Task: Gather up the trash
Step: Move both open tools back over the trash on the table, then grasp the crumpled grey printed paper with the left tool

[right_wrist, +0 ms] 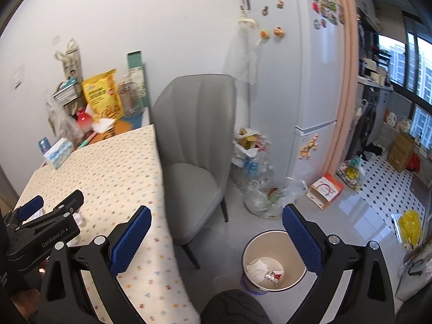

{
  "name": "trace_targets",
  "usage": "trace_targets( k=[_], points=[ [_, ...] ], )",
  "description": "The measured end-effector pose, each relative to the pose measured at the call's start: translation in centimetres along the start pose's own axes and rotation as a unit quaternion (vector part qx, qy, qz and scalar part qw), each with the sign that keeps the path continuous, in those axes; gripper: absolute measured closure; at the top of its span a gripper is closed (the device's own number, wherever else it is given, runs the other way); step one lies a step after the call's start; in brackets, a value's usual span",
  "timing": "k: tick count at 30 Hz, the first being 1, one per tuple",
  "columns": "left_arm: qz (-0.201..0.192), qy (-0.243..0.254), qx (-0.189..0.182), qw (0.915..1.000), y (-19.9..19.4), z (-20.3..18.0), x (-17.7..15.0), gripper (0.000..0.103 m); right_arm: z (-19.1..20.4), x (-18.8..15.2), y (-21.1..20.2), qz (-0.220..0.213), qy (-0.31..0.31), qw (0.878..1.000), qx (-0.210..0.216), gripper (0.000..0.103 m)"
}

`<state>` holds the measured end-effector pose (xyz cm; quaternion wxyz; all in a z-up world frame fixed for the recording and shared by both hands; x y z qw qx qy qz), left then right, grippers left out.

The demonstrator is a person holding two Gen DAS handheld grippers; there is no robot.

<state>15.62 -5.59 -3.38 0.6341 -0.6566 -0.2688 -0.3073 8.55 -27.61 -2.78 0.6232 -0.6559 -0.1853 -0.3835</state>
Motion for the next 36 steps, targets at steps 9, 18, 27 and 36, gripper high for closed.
trace_targets(
  k=[9,18,27,36],
  points=[
    [-0.004,-0.048,0.030,0.9984,-1.2,7.2,-1.5,0.006,6.2,-1.1,-0.5,0.005,-0.044,0.999,0.030,0.008],
    [0.000,-0.086,0.064,0.9942,-1.6,13.3,-3.1,0.006,12.4,-2.4,-0.5,0.012,-0.085,0.994,0.065,0.008],
    [0.013,-0.124,0.080,0.9889,-0.8,18.2,-4.8,0.006,16.7,-3.2,0.3,0.020,-0.114,0.990,0.081,0.008],
    [0.032,-0.134,0.081,0.9871,2.2,20.0,-4.7,0.006,18.9,-3.8,2.5,0.040,-0.127,0.987,0.088,0.009]
  ],
)
Point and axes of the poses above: each gripper's, at about its wrist camera, not at the fingertips, and y roughly the way its jaws point, z to its left, x to its top, the point moved 5 cm from there along y, roughly the way its jaws point, and after that the axes turned 6 degrees about z, right-handed, at the moved point
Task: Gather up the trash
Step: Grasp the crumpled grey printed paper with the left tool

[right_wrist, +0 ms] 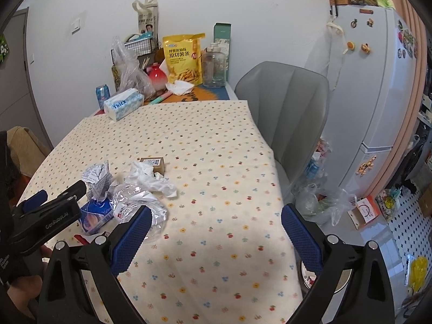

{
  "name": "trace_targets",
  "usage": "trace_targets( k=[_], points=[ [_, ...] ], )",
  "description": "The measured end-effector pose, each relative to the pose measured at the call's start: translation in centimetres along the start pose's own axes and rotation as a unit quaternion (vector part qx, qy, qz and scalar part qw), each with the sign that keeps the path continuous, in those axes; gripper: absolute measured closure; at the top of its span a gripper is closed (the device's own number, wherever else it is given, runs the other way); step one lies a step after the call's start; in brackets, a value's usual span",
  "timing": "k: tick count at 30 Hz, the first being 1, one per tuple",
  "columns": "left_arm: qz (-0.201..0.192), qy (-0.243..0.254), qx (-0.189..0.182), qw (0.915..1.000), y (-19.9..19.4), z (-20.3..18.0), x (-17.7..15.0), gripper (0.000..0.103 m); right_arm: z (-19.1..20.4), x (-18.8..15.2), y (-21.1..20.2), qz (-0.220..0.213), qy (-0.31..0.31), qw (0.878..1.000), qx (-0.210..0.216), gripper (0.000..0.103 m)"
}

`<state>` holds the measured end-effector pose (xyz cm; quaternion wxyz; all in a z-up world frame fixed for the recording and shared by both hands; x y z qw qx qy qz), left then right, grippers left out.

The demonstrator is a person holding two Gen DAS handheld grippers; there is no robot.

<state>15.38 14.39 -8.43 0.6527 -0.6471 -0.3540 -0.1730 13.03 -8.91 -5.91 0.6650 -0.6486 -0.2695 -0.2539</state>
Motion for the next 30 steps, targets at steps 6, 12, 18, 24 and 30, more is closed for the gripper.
trace_targets(
  k=[6,12,18,24,30],
  points=[
    [0.011,0.002,0.004,0.9999,2.0,-0.1,1.0,0.006,0.4,0.9,1.9,0.011,-0.002,1.000,0.003,0.011],
    [0.025,0.004,0.006,0.9997,4.2,-0.3,2.2,0.006,0.9,2.0,3.7,0.021,-0.003,1.000,0.010,0.014],
    [0.039,0.006,0.006,0.9992,6.0,-0.5,2.9,0.006,2.0,3.2,5.1,0.028,-0.012,0.999,0.016,0.015],
    [0.052,0.008,0.001,0.9986,7.5,-0.6,3.3,0.014,3.1,3.9,6.5,0.036,-0.018,0.999,0.023,0.017],
    [0.069,0.000,-0.012,0.9975,8.8,-0.3,3.5,0.063,4.9,4.0,8.5,0.058,-0.032,0.997,0.043,0.028]
  ],
)
Point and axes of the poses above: each gripper's, at about its wrist camera, not at the fingertips, and y roughly the way its jaws point, z to its left, x to its top, the point moved 5 cm from there along y, roughly the way its jaws point, and after that the axes turned 6 degrees about z, right-handed, at the moved point
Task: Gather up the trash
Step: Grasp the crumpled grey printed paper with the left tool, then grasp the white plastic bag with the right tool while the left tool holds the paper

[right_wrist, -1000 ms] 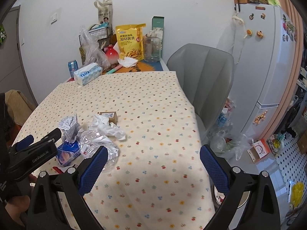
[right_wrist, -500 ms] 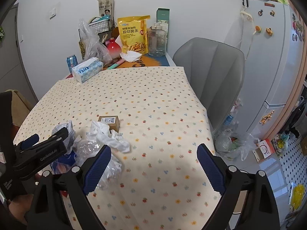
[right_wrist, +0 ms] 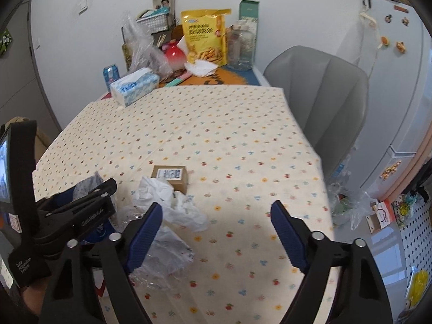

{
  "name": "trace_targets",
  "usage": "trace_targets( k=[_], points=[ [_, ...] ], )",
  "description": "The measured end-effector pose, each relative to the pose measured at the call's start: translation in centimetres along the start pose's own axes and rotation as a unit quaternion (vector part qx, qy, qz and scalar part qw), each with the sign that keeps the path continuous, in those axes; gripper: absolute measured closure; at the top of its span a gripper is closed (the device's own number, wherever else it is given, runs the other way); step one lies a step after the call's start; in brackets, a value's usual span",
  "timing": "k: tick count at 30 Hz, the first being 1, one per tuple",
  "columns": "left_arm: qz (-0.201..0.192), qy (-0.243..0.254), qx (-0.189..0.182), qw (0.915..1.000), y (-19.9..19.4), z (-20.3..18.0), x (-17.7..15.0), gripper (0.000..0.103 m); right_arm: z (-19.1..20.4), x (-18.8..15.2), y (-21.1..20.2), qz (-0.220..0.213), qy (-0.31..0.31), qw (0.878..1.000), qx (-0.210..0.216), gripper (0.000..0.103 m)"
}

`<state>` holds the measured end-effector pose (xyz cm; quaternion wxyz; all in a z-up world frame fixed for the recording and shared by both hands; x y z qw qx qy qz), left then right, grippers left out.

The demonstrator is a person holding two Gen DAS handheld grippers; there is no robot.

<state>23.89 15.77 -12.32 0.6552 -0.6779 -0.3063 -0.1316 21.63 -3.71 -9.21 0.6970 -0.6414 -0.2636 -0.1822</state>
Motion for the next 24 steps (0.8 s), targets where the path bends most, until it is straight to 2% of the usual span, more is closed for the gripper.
trace_targets(
  k=[4,10,14,17,18,19,20,22,24],
  points=[
    [-0.021,-0.018,0.017,0.9995,-0.7,1.6,0.8,0.063,0.9,0.2,1.4,0.018,-0.003,1.000,0.021,0.039],
    [-0.024,-0.035,0.046,0.9980,-0.7,4.1,1.4,0.063,2.5,0.4,2.9,0.028,-0.010,0.999,0.030,0.040],
    [-0.018,-0.029,0.056,0.9978,-0.2,4.3,1.1,0.062,3.4,0.6,3.5,0.032,-0.016,0.999,0.038,0.041],
    [-0.017,-0.020,0.059,0.9979,0.2,3.9,1.0,0.062,4.0,0.4,4.2,0.042,-0.021,0.998,0.047,0.053],
    [-0.015,-0.019,0.057,0.9981,0.3,3.8,1.0,0.062,4.0,0.3,4.5,0.045,-0.022,0.997,0.051,0.061],
    [-0.014,-0.019,0.056,0.9982,0.3,3.6,1.0,0.062,4.1,0.3,4.6,0.045,-0.021,0.997,0.052,0.075],
    [-0.016,-0.018,0.055,0.9982,0.2,3.6,1.0,0.062,4.1,0.4,4.9,0.054,-0.022,0.997,0.056,0.082],
    [-0.020,-0.018,0.054,0.9982,-0.3,3.4,1.1,0.062,4.0,0.4,4.9,0.062,-0.020,0.996,0.064,0.088],
    [-0.025,-0.017,0.052,0.9982,-0.8,3.2,1.3,0.062,3.7,0.6,4.1,0.052,-0.021,0.997,0.061,0.089]
  ],
)
Point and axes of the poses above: each gripper's, at about its wrist camera, not at the fingertips, and y roughly the way its jaws point, z to its left, x to its top, the point moved 5 cm from there along y, roughly the way its jaws point, and after that the axes turned 6 degrees about z, right-handed, at the moved point
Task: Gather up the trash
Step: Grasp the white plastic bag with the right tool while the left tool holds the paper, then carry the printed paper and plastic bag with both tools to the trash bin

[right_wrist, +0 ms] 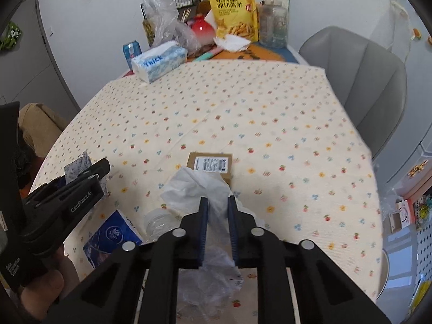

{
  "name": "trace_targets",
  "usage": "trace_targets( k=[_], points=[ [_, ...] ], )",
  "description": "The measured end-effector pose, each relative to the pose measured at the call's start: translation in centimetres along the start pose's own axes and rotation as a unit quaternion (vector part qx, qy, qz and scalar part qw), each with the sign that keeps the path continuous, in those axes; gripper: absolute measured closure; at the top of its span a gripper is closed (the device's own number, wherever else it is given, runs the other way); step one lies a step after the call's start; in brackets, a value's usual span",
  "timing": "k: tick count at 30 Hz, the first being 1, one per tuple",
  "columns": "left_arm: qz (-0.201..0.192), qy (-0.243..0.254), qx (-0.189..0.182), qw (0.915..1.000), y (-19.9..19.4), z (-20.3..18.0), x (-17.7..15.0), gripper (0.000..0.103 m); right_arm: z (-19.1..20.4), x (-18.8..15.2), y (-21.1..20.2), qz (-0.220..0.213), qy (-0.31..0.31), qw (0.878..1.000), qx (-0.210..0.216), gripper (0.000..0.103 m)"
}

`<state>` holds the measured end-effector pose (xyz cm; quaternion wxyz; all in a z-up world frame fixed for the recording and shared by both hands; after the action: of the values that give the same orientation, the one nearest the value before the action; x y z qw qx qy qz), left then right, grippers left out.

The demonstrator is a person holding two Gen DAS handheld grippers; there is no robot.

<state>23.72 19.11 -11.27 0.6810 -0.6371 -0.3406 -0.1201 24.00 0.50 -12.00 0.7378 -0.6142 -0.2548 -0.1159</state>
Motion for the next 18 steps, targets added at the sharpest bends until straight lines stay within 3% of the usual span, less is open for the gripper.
trace_targets(
  k=[18],
  points=[
    [-0.048,0.037,-0.026,0.9978,-7.0,-5.5,-1.3,0.062,-3.4,-1.6,-7.2,-0.057,0.020,0.998,-0.015,0.091]
  ],
)
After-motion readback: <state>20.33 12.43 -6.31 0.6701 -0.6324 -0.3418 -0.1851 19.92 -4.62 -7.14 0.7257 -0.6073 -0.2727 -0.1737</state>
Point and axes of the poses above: each gripper's, at about its wrist camera, not at the fingertips, and y roughly the way its jaws point, z to its left, x to its top, the point moved 5 cm from there along y, roughly the way its jaws point, and after that the axes turned 6 degrees about z, right-handed, at the moved point
